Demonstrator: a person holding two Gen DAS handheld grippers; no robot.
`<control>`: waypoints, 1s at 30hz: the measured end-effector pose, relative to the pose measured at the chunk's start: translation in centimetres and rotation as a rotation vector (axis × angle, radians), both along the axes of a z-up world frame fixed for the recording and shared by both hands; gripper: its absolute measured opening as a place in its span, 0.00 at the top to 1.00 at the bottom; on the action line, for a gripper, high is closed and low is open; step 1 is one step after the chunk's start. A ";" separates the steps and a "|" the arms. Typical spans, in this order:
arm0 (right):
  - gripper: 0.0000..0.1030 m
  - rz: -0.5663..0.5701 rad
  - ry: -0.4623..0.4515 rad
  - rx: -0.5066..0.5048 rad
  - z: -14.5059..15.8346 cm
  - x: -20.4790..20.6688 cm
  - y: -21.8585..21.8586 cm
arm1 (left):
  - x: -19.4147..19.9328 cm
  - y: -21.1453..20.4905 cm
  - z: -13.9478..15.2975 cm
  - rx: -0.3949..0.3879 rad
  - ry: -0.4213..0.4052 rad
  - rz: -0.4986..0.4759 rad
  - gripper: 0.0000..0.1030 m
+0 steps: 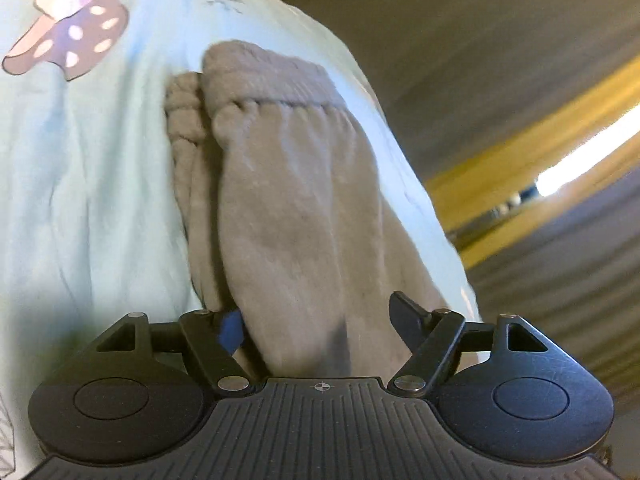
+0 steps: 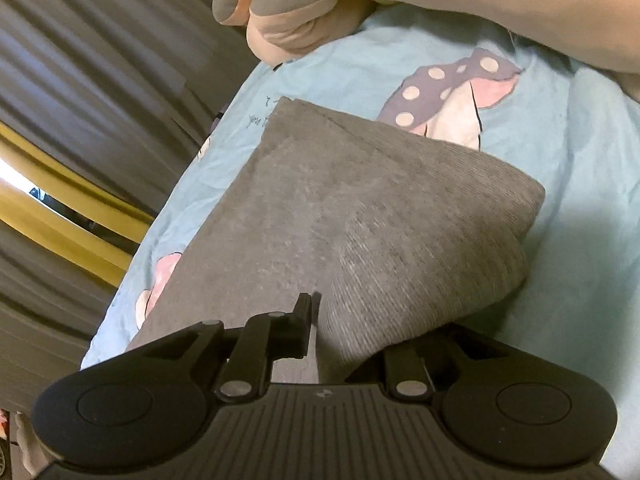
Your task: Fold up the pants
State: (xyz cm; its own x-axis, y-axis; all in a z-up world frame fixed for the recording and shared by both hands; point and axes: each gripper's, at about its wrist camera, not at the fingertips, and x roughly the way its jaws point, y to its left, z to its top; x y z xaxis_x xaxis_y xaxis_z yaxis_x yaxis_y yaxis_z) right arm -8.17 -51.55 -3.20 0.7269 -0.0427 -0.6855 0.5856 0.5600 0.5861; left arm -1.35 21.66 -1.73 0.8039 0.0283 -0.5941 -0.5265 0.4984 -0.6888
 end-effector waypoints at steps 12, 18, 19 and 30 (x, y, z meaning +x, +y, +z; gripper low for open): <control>0.96 0.021 -0.186 -0.186 6.6 -0.2 0.5 | -1.8 1.9 3.2 0.105 -0.040 -0.049 0.83; 0.81 0.046 0.219 -0.279 2.2 0.5 -0.4 | -4.6 1.6 2.1 0.173 0.092 -0.013 0.52; 0.73 0.008 0.219 -0.295 2.3 -0.2 -0.3 | -4.9 1.6 2.5 0.197 0.096 0.001 0.47; 0.12 -0.098 0.041 -0.488 9.6 -0.3 4.6 | -2.6 -6.4 9.4 0.613 0.045 -0.120 0.12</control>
State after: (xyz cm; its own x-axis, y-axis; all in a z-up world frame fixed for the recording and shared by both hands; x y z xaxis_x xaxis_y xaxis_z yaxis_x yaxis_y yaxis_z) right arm -8.47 -46.99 6.43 0.6763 -0.4324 -0.5964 0.6661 0.7046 0.2445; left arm -3.91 15.24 7.63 0.7975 0.2851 -0.5317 -0.4637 0.8535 -0.2378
